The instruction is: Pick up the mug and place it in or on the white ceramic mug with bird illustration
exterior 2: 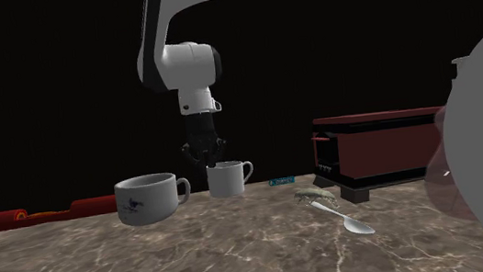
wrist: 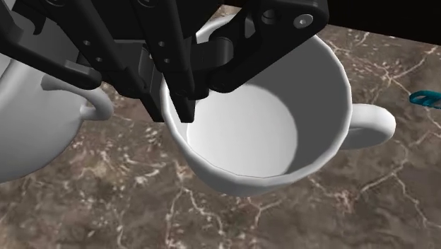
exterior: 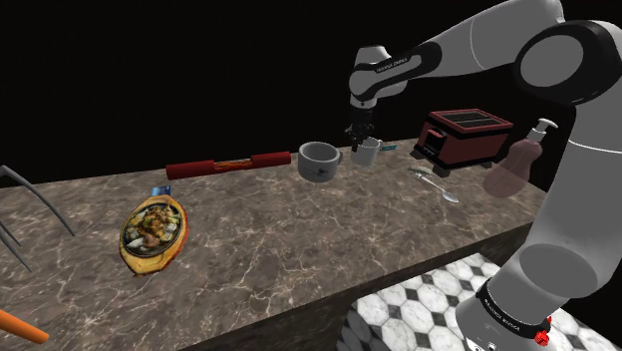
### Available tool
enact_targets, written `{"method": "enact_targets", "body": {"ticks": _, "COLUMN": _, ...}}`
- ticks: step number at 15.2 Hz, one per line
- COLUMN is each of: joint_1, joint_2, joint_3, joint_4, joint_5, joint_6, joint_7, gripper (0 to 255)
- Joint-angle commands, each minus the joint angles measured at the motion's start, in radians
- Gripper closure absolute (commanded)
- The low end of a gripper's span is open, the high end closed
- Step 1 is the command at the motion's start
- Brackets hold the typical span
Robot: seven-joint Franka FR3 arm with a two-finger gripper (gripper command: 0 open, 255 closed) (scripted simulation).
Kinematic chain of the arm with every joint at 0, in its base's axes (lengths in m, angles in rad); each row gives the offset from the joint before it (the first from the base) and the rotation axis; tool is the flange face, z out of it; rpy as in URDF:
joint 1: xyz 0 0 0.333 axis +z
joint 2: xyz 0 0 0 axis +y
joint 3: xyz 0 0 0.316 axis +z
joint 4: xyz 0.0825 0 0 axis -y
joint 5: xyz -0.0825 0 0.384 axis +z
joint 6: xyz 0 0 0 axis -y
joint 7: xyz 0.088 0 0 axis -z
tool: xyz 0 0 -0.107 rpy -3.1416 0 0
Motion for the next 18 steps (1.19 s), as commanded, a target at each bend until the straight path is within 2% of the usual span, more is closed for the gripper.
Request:
{"method": "enact_targets", "body": {"ticks": 1, "joint_1": 0.0, "joint_2": -0.008, "joint_3": 0.0, "joint_4": 0.018, "joint_5": 0.0, "joint_6": -0.027, "joint_7": -0.001, "gripper": 255}}
{"method": "enact_targets", "body": {"ticks": 18, "joint_1": 0.001, "joint_2": -0.063, "joint_3": 0.0, "joint_4": 0.175, "joint_5": 0.0, "joint_6": -0.238, "joint_7": -0.008, "gripper": 255}}
